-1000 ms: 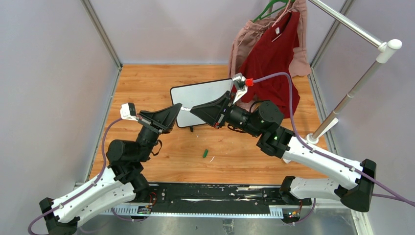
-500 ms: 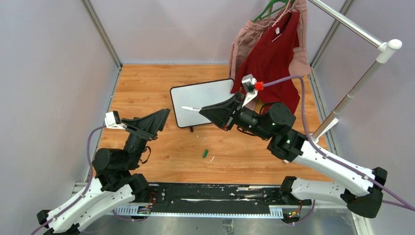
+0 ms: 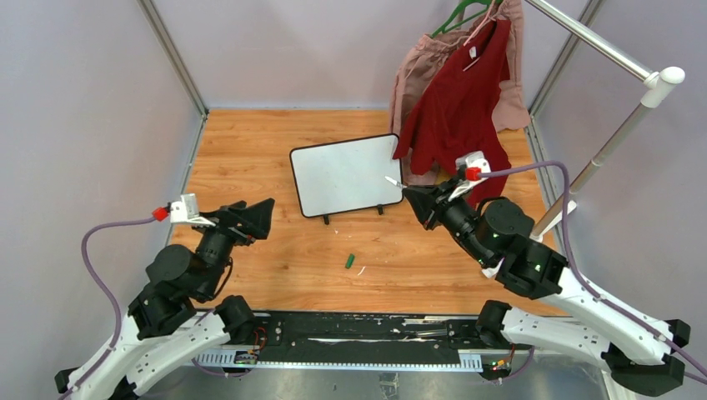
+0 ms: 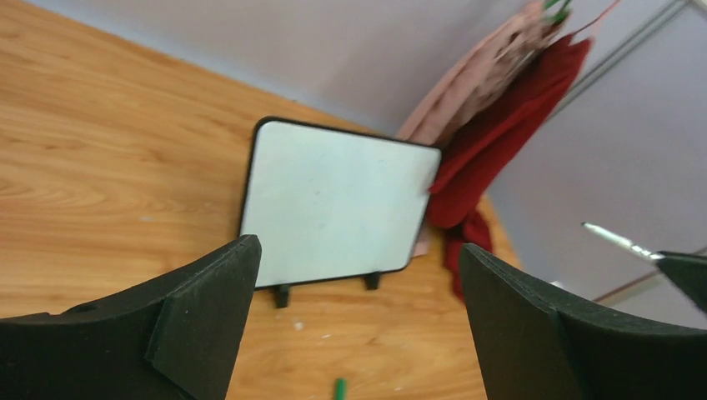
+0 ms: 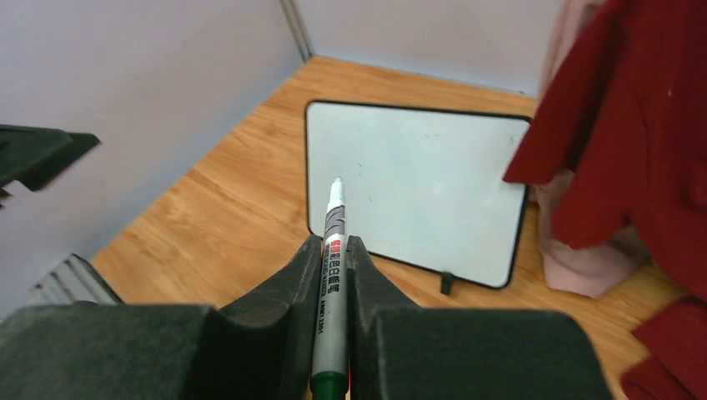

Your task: Write a sentence on the whiteboard

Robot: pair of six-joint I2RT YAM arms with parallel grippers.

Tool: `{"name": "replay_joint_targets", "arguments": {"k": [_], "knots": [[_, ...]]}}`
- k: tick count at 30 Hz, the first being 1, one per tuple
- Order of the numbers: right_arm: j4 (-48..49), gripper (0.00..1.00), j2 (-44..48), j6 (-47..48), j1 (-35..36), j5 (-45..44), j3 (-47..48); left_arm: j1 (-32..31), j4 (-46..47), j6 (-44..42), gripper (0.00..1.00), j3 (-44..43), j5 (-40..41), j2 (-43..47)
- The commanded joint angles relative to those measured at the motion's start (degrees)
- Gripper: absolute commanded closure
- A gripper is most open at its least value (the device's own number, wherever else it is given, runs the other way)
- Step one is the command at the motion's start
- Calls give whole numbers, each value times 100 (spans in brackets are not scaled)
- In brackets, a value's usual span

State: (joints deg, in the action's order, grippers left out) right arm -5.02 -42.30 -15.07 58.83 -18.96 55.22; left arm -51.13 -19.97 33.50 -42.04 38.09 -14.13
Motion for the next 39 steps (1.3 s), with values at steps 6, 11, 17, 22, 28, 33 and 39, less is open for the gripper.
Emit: {"name": "replay_joint_targets", "arguments": {"k": [6,11,17,22,28,33,39], "knots": [[386,100,517,219,-88,-456,-1161,-19,-883,-1141,0,-142,604,-643],[832,100,686,151,-248,-151,-1551,-19,-576,-1435,0,9,704,-781],[723,100,464,407,-284,-268,-1459,0,49,-1712,0,269,488,-1298],[398,100,168,514,-286,-446,-1277,822,268,-1402,0,-50,-889,-2183],[156,100,105,536,-284,-703,-1278,2883,558,-598,0,-60,-3253,-2790],[32,100,229,616,-291,-883,-1447,3701,1224,-322,0,380,-4067,-2982],[225,100,660,722,-284,-812,-1914,4484,2055,-84,0,882,-4990,-3522]]}}
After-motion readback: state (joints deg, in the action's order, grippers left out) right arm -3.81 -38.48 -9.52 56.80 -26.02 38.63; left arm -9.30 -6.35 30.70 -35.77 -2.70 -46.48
